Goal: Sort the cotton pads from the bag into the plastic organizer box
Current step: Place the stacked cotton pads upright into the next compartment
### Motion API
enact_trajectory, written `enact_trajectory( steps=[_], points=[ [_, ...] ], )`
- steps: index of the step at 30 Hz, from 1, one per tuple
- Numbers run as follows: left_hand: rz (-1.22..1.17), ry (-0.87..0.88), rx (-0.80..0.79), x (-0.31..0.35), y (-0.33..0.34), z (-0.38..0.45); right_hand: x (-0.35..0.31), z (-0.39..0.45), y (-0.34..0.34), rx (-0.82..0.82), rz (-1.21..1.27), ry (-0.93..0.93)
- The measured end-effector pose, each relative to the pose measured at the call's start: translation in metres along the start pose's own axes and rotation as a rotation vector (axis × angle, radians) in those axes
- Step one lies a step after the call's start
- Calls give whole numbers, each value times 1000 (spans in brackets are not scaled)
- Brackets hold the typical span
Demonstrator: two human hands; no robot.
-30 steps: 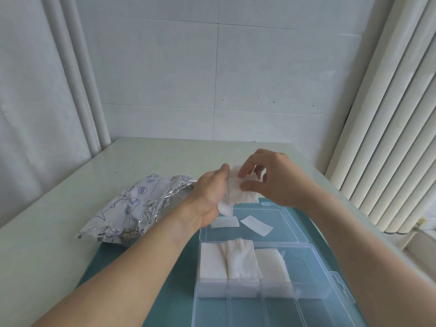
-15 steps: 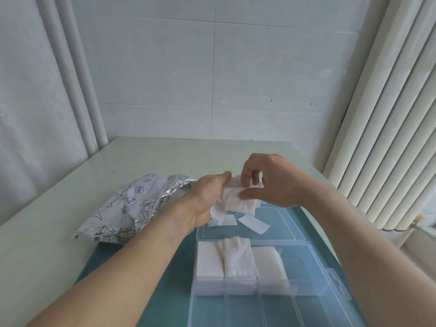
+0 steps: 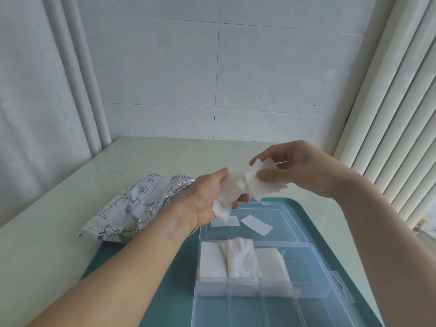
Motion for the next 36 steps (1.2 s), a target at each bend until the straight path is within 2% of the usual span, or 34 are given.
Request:
enact_trajectory(
  steps=[4, 7, 10, 15, 21, 24, 27, 30, 33, 36],
  points=[
    [-9, 27, 14, 2, 3, -3, 2, 0, -3, 77, 44, 113],
    [-58, 79, 83, 1, 4, -1, 5, 1, 7, 145, 277, 232],
    [-131, 178, 172, 1, 6, 1, 9, 7, 28, 172, 453, 257],
    [-135, 206, 199, -4, 8, 4, 19, 16, 43, 280, 394, 257],
    [-181, 200, 177, -2, 7, 3, 17, 15, 42, 318, 369, 296],
    [-202, 188, 170, 1, 3, 3, 9, 11, 28, 314, 349, 269],
    [-234, 148, 157, 3, 3, 2, -4, 3, 8, 221, 344, 165],
    [-235, 58, 75, -1, 6, 1, -12, -4, 1, 122, 175, 108],
    [-230, -18, -15, -5, 10, -1, -13, -3, 8, 128, -40, 81],
    [-195, -17, -6, -6, 14, -2, -13, -2, 12, 141, -114, 88]
  ],
)
Point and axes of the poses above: each hand's wrist, its own z-axis towards the middle knuckle, its own y-axis out of the palm, x = y × z, the point moved 2 cm from there along z, towards the middle knuckle, and after that the axes turned 2 degrees about x, right-handed, at the moved point
